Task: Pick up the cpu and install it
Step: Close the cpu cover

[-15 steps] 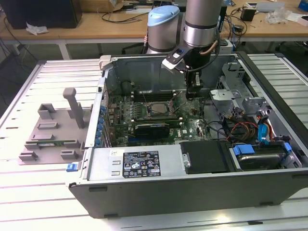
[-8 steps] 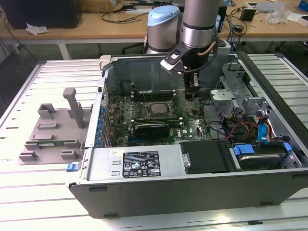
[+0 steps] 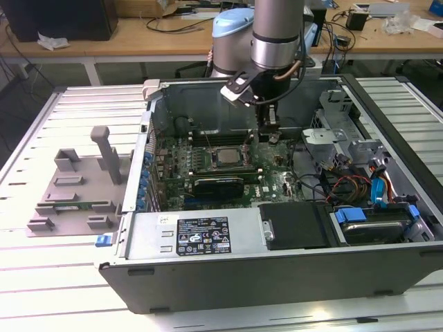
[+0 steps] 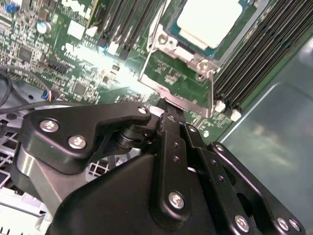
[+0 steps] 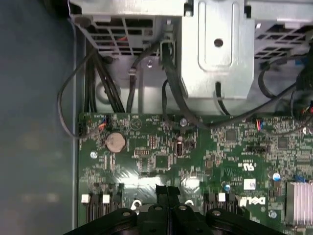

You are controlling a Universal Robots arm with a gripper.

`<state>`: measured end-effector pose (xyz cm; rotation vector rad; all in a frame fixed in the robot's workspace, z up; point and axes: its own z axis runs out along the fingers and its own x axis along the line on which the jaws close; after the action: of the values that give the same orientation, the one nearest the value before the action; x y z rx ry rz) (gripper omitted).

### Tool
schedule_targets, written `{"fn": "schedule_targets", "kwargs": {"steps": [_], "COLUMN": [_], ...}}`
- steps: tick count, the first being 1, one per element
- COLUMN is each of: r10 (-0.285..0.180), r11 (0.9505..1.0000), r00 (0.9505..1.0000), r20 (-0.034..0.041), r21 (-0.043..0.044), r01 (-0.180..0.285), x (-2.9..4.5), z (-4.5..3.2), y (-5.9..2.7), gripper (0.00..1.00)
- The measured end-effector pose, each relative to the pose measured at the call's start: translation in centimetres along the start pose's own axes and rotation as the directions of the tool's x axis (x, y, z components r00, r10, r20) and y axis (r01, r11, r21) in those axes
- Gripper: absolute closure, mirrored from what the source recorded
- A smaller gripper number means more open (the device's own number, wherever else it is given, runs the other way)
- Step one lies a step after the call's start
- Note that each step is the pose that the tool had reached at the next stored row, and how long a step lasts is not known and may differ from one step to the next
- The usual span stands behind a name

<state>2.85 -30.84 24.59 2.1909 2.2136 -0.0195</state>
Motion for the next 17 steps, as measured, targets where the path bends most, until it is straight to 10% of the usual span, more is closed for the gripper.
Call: {"fn": "schedule_targets", "kwargs": {"steps": [17], "r10": [0.0], "r11": [1.0], "r00": [1.0], "r20": [0.0], "r21": [-0.0026], "r01": [0.0], "x": [0.13], "z": [-0.02], "y": [-2.17], "gripper": [0.89]}}
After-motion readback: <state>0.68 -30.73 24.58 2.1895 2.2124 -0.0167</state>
